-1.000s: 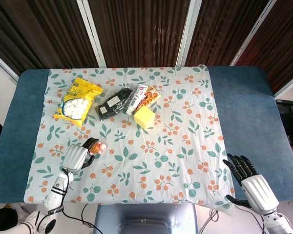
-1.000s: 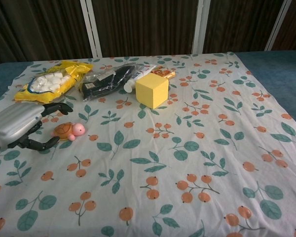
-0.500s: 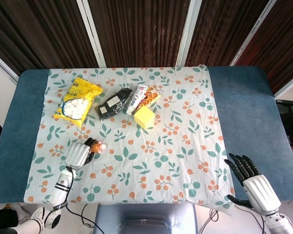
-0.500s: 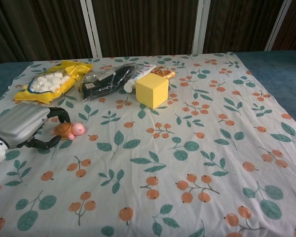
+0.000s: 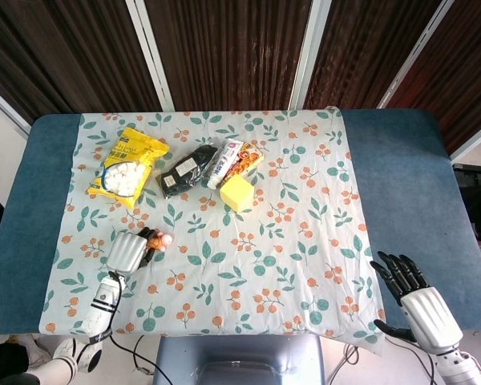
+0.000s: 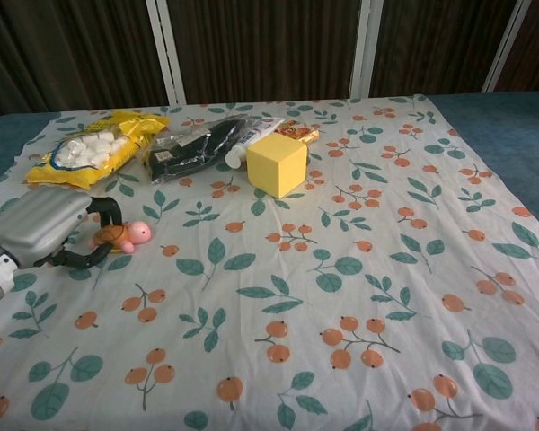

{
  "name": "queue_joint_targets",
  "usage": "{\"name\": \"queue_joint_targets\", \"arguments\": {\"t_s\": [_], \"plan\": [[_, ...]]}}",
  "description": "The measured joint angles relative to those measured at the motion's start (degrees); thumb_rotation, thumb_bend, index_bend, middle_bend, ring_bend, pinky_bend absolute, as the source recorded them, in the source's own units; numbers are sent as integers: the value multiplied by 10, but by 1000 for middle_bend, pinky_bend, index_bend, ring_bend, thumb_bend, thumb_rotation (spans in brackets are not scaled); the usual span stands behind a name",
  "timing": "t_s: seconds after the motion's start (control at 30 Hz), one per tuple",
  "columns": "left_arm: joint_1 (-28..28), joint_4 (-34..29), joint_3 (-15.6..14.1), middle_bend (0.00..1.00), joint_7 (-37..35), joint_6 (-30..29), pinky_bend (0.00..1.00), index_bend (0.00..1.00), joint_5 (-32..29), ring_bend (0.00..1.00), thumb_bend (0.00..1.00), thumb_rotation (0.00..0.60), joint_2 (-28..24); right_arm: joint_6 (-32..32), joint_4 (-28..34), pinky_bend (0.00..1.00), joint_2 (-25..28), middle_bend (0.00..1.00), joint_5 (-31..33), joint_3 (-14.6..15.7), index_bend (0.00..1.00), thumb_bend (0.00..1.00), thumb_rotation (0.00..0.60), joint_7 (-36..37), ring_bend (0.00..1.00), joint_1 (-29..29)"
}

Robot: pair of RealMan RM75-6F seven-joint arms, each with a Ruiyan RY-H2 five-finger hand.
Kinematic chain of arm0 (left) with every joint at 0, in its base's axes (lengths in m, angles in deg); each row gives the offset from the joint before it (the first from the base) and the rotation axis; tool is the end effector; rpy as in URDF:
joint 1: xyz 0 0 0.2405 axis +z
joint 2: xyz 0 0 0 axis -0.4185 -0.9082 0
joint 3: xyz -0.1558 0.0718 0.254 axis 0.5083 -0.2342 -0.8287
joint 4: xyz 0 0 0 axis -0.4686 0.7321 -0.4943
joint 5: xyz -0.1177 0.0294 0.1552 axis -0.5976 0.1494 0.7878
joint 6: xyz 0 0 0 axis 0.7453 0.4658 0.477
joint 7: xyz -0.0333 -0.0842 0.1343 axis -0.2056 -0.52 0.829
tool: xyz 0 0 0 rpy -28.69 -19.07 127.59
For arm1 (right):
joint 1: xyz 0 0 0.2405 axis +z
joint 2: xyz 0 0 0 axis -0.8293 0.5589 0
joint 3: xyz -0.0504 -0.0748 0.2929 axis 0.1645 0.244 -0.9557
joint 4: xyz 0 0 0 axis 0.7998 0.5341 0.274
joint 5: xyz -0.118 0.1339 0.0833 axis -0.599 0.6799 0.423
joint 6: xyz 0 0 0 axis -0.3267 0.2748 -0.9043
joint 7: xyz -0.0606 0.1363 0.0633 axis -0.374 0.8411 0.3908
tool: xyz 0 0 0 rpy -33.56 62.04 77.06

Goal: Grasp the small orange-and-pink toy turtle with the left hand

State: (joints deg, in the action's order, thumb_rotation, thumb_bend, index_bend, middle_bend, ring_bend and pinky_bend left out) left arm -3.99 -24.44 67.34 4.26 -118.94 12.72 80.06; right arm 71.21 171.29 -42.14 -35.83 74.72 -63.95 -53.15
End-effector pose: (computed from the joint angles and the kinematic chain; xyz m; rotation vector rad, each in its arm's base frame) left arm -0.2933 0.3500 -0.0709 -1.6983 -0.6172 -0.9184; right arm -0.2951 -0.1501 0.1773 1.6767 -0.9279 1.0212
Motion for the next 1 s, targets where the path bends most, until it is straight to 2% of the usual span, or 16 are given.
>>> {"name": "queue_joint_targets", "arguments": {"t_s": [0.23,0.37,0.43,0.5,0.6,0.67,0.77,1.0], "plan": [[-1,23,-5,921,-6,-18,1000,893,1,1000,469,600,11,-2,0,0,-1,0,0,0,0,116,600,-1,0,1],[-1,26,-9,901,-12,-19,1000,864,1,1000,469,600,11,-1,0,0,-1,0,0,0,0,116,600,-1,0,0],[-1,27,-11,828,-16,-18,1000,787,1,1000,467,600,11,-1,0,0,-1,0,0,0,0,116,600,-1,0,0],[-1,26,-15,663,-17,-12,1000,603,2,1000,459,600,9,-2,0,0,-1,0,0,0,0,115,600,-1,0,0],[-1,17,-22,477,-17,-1,1000,370,3,1000,453,600,0,-2,0,0,-1,0,-1,0,0,115,600,-1,0,1],[-1,8,-25,396,-15,1,1000,269,4,1000,448,600,-5,-2,0,0,-1,0,-1,0,0,116,600,-1,0,1],[0,-12,-28,352,-12,1,1000,224,5,1000,441,600,-14,-1,0,0,-1,0,-2,0,0,115,600,0,0,0],[2,-57,-33,346,4,-10,1000,243,9,1000,441,600,-34,-1,1,0,0,0,-3,1,0,116,600,0,0,0]]}}
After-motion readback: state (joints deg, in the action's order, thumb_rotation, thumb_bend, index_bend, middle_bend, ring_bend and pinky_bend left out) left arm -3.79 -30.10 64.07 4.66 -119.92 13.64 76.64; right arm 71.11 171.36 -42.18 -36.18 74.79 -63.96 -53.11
